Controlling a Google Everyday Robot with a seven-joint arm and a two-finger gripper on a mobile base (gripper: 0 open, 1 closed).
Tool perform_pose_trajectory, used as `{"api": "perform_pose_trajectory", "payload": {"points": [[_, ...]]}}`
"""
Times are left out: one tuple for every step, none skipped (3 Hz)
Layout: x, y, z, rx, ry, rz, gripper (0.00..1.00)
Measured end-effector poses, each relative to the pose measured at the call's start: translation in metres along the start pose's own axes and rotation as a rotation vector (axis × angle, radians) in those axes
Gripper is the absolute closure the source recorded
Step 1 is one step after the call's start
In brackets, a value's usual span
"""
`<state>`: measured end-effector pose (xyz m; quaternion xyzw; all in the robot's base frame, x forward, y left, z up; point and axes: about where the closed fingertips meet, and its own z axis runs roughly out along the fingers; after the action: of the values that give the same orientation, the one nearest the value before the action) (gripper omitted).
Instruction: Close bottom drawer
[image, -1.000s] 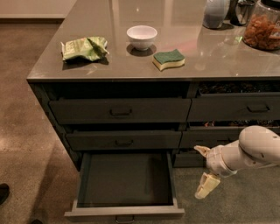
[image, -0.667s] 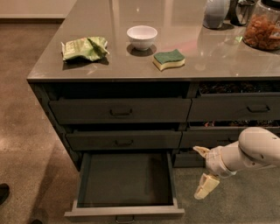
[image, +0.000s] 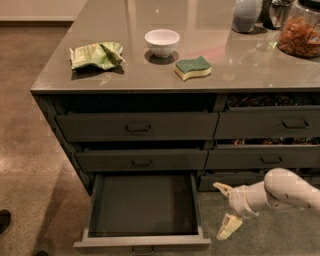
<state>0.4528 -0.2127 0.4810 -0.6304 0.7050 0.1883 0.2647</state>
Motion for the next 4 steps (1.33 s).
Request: {"api": "perform_pose_trajectory", "payload": {"points": [[0.033,0.007,0.061,-0.061,-0.06,-0.016,0.0],[0.062,0.021,0.125,-0.118,-0.125,-0.012,0.0],[0.081,0.044,0.186,-0.129,-0.183,-0.006,0.0],[0.087,0.052,0.215,-0.114,-0.197,-0.012,0.0]]}}
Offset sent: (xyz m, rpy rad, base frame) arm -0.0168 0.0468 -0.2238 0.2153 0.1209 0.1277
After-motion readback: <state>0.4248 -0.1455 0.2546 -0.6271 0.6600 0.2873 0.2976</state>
